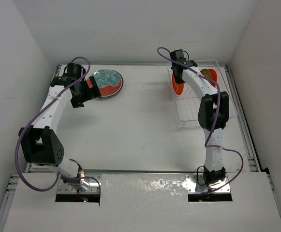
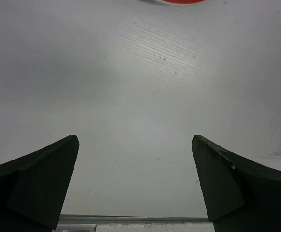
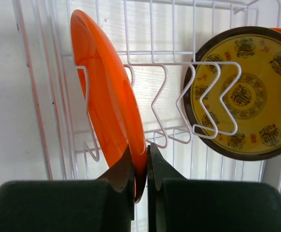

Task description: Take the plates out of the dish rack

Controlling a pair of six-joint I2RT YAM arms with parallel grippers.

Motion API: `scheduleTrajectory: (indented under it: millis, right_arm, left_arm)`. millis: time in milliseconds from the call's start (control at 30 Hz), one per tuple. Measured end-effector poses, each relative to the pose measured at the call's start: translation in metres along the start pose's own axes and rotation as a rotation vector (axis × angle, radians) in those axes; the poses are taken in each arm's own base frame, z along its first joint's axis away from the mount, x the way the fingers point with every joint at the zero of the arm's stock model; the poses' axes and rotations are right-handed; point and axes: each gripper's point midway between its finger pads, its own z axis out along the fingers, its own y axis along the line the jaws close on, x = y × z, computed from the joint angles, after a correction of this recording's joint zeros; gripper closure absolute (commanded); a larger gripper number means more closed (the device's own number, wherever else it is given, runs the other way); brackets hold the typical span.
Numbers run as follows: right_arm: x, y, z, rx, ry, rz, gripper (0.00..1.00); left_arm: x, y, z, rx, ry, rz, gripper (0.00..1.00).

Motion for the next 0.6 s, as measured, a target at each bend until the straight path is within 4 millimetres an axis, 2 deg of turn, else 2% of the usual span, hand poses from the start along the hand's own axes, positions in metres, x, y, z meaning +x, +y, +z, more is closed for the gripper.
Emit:
scheduleTrajectory:
  millis: [133, 267, 433, 467, 533, 600]
  right_arm:
    - [-0.004, -0.009, -0.011, 0.026, -0.013, 0.036, 1.0]
    - [-0.013, -0.03, -0.042, 0.072, -0.042, 0.102, 1.0]
    - [-0.028, -0.066, -0.108, 0.105, -0.122, 0.212, 1.0]
    - [-0.036, -0.075, -0.135, 0.079, -0.177, 0.259, 1.0]
    - [-0.04, -0.075, -0.17, -0.021, -0.257, 0.315, 1.0]
    - [-0.036, -0.06, -0.197, -0.172, -0.302, 0.341, 1.0]
  left_arm:
    - [-0.001, 0.002, -0.002, -0.007, -0.008, 0.009, 0.0]
    - [-0.003, 0.002, -0.007, -0.007, -0.026, 0.012, 0.0]
    - [-0.006, 0.004, -0.011, -0.017, -0.05, 0.019, 0.0]
    - [-0.007, 0.005, -0.012, -0.019, -0.056, 0.022, 0.0]
    - [-0.01, 0.004, -0.015, -0.016, -0.07, 0.026, 0.0]
    - [-0.012, 0.002, -0.017, -0.006, -0.084, 0.027, 0.0]
